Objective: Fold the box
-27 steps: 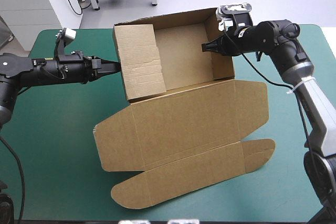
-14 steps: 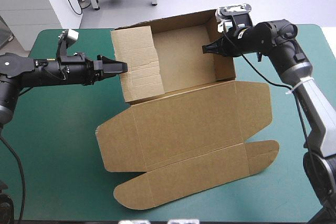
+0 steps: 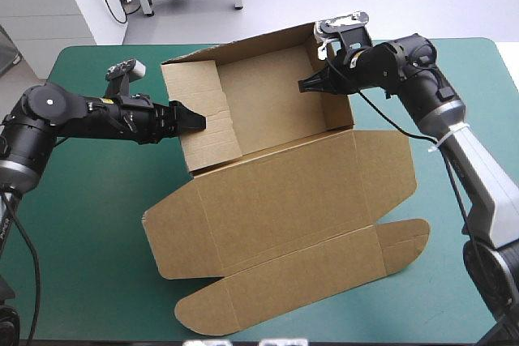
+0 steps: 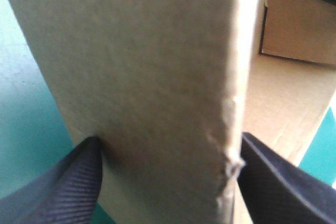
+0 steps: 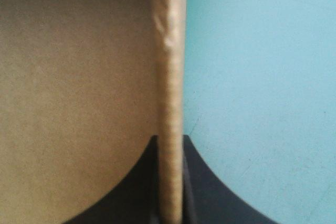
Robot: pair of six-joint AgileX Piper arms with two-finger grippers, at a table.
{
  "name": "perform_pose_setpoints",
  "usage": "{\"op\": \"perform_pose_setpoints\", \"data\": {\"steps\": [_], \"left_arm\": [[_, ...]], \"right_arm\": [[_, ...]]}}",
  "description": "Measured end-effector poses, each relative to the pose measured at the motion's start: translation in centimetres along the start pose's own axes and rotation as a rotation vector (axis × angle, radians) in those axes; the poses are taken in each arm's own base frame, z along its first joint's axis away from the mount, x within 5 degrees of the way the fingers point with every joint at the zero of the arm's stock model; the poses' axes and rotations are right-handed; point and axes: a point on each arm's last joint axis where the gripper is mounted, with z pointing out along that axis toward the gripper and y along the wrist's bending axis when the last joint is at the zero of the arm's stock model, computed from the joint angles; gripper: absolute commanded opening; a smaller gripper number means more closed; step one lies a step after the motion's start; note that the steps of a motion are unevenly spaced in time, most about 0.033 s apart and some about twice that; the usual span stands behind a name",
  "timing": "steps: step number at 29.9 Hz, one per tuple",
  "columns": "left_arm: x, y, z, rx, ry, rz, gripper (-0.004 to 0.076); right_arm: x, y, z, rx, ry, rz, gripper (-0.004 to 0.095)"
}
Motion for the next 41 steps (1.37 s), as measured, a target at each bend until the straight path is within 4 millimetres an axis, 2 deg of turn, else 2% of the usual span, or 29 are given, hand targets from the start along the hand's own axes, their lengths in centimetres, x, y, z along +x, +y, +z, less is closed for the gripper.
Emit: {"op": "perform_pose_setpoints", "data": {"steps": [6,9,14,19,20,35,41], "left_arm": [[0.2,-0.4,1.1,-0.111,-0.008,0.015,0.0494],[0.5,-0.7,1.7,-0.175,-0.009,0.004,0.0447],[1.0,-1.4,2.7,-0.299,-0.016,0.024,0.0262],[1.2,-1.8,3.2,-0.375,-0.05,0.02,0.002],[1.2,-1.7,3.2,-0.384,-0.056,0.014,-0.0006],[1.0,-1.3,3.5,-0.423,-0.064,-0.037,-0.0008],[-0.8,-2.2,3.7,-0.425,-0.011,-0.002,-0.0008]], "right_arm": [[0.1,1.0,0.1,0.014,0.0,-0.033,-0.0007],[0.1,1.2,0.1,0.011,0.004,-0.03,-0.0007],[0.4,1.3,0.1,0.007,0.036,-0.018,-0.0005],[0.7,1.6,0.1,0.022,0.067,-0.026,-0.0005],[0.8,1.7,0.1,0.024,0.071,-0.025,-0.0005],[1.4,2.1,-0.2,0.064,0.131,-0.018,-0.0006],[1.7,1.8,-0.7,0.105,0.169,0.003,-0.0006]]}}
